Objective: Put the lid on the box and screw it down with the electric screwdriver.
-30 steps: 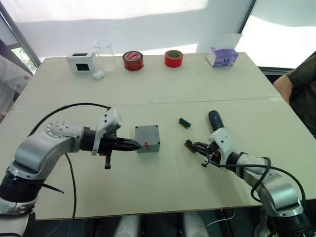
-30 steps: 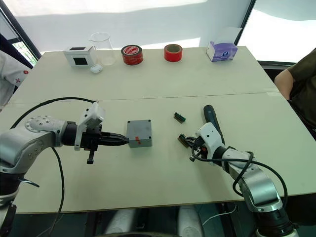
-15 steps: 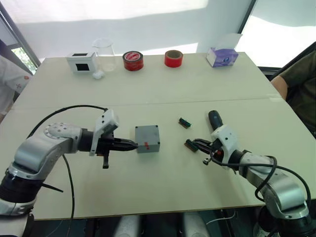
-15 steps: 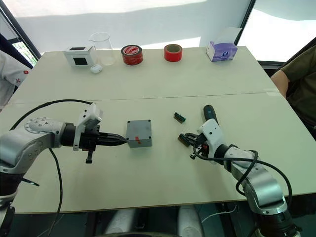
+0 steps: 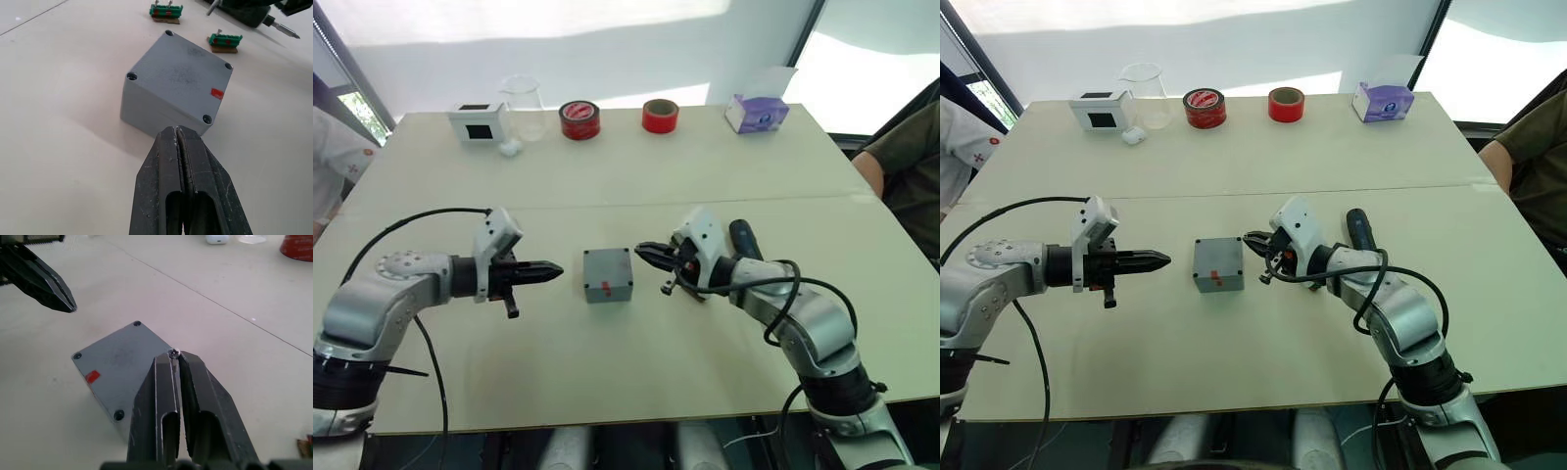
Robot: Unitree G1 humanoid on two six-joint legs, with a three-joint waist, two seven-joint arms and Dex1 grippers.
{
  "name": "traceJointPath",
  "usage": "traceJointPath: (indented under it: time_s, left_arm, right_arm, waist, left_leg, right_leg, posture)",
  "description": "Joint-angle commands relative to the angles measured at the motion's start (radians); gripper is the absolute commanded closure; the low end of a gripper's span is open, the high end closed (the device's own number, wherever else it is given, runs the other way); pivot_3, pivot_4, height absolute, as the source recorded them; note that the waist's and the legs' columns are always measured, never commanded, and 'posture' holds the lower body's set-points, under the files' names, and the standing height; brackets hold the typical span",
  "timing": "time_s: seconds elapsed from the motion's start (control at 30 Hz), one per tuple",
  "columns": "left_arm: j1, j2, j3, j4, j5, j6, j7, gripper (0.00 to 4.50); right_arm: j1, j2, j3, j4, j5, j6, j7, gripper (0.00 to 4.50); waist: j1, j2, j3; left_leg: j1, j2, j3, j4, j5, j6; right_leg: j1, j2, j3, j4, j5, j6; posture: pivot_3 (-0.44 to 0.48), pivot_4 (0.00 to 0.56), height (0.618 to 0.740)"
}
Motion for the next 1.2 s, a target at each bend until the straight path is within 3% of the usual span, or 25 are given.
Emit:
traceJointPath:
  time_s: [0.03, 0.43, 1.2]
  left_arm:
    - [0.008, -0.015, 0.051, -0.056, -0.028, 0.003, 0.036, 4.5]
    - [0.015, -0.033, 0.04, -0.084, -0.044, 0.012, 0.076, 4.5]
    - [0.008, -0.046, 0.031, -0.09, -0.048, 0.015, 0.092, 4.5]
  right_arm:
    - [-0.039, 0.026, 0.023, 0.045, -0.024, -0.067, 0.023, 4.41]
    - [-0.087, 0.078, 0.068, 0.18, -0.092, -0.158, 0.049, 4.41]
    - [-0.081, 0.087, 0.069, 0.226, -0.142, -0.175, 0.082, 4.41]
  waist:
    - [-0.003, 0.0, 0.0]
    - [-0.005, 0.0, 0.0]
    - [-0.006, 0.0, 0.0]
  left_leg:
    - [0.0, 0.0, 0.0, 0.0, 0.0, 0.0]
    - [0.0, 0.001, 0.0, -0.001, 0.001, -0.001]
    - [0.0, 0.001, 0.0, -0.002, 0.001, -0.002]
  right_leg:
    - [0.0, 0.0, 0.0, 0.0, 0.0, 0.0]
    - [-0.002, 0.001, 0.0, 0.001, 0.0, 0.0]
    - [-0.002, 0.001, 0.0, 0.001, 0.0, 0.0]
  posture:
    - [0.0, 0.15, 0.74]
    - [0.0, 0.15, 0.74]
    - [0.0, 0.15, 0.74]
